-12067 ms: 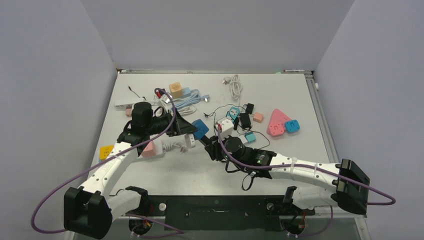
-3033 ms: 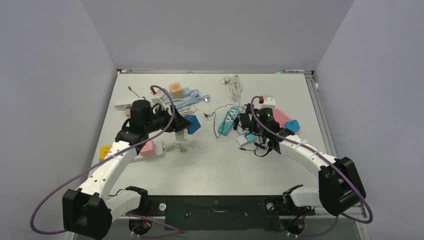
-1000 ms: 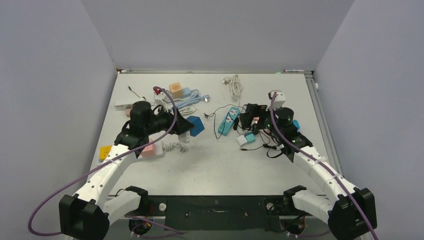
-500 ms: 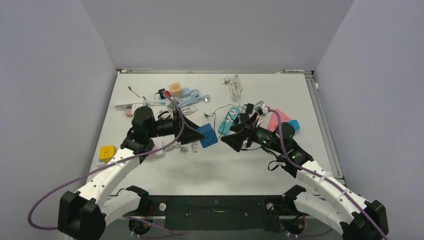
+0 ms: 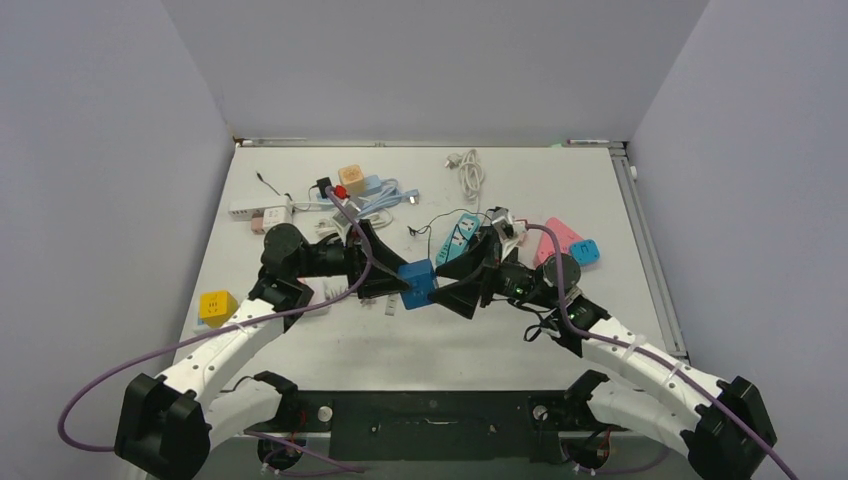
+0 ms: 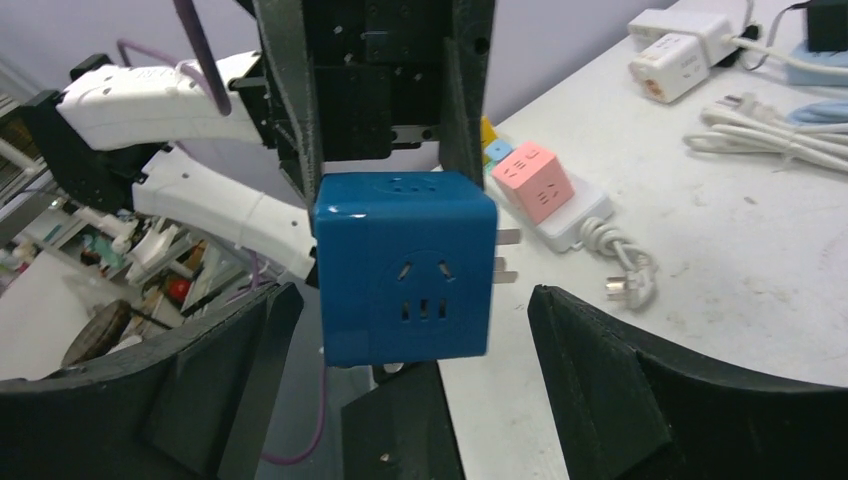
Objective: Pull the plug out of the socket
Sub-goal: Remove the plug from the socket.
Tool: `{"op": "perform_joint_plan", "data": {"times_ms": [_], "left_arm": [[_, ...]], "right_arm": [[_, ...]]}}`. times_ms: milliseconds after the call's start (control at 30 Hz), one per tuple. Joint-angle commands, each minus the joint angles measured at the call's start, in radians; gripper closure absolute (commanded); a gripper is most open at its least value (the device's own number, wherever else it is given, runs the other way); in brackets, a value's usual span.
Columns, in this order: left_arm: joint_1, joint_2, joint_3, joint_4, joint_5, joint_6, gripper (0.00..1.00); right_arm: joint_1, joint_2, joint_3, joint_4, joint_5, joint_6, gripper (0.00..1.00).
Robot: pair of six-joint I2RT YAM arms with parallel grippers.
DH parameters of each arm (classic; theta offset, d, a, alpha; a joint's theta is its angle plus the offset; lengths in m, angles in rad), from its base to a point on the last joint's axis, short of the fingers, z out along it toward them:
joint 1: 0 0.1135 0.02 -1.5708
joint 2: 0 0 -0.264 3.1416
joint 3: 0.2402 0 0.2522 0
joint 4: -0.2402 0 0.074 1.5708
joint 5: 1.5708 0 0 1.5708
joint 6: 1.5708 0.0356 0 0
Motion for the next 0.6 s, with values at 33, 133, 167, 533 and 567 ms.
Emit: {"op": "perform_joint_plan", "data": {"times_ms": [33,133,167,533,567], "left_arm": [[-0.010,-0.035,0.010,0.094,-0.029,-0.004,1.00],[-0.012,-0.038,0.013,0.073,-0.037,0.011,1.00],[-0.012,-0.039,0.013,0.071,-0.038,0.013,1.00],[-0.013,-0.034,0.018,0.067,-0.024,0.017,1.00],[-0.013,-0.034,0.018,0.067,-0.022,0.017,1.00]], "right_arm": [[0.100,0.062,0.015,0.163,0.008,0.033,0.10],[0.120,0.084,0.011,0.211,0.007,0.057,0.10],[0.124,0.087,0.012,0.213,0.005,0.058,0.10],[0.145,0.100,0.009,0.252,0.013,0.069,0.06],[0.144,0.102,0.008,0.253,0.014,0.068,0.08]]}}
